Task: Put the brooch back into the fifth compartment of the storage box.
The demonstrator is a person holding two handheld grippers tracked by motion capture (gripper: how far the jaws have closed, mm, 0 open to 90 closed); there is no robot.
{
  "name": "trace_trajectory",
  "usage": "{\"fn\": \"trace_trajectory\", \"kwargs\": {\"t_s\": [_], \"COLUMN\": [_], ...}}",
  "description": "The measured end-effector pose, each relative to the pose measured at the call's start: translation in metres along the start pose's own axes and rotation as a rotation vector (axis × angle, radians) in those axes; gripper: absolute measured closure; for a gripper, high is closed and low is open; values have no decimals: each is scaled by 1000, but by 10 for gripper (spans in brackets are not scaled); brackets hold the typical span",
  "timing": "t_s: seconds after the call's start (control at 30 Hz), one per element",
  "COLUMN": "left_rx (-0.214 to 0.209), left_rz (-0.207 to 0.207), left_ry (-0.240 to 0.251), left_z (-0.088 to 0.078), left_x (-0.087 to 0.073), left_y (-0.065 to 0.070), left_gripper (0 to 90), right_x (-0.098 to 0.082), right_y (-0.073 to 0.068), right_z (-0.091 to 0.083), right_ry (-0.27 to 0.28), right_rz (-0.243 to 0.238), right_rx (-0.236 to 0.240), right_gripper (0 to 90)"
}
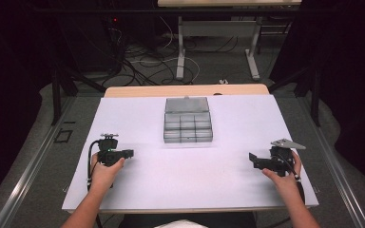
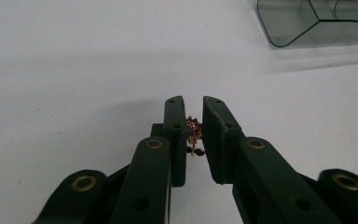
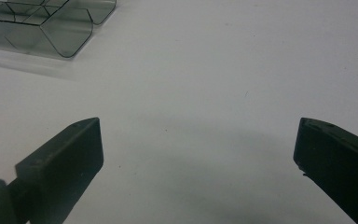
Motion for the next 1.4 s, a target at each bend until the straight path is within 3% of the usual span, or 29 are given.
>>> {"fn": "trace_trajectory", "kwargs": {"t_s": [0.37, 0.6, 1.4], "left_rx": [-8, -29, -69], "left_rz": [29, 54, 112], "left_ry": [37, 26, 52], "left_z": [-2, -2, 9], "left_x": [1, 5, 38], "left_y": [15, 29, 74], "left_gripper": [805, 805, 806], "right_x": [0, 0, 1], "right_y": [0, -1, 0], "right_z": [1, 0, 0], "right_ry": [7, 2, 8], "right_rz": [3, 6, 17], "right_rx": [-5, 3, 4], "right_gripper": [10, 10, 10]}}
Point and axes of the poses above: each handheld gripper's, and its own axes: z roughly forward along the jaws, x roughly out of its top, y roughly to its right, the point moved 4 cm from there along z, roughly forward along the jaws, and after that the axes turned 6 degrees about -y, right-handed, at the moved point
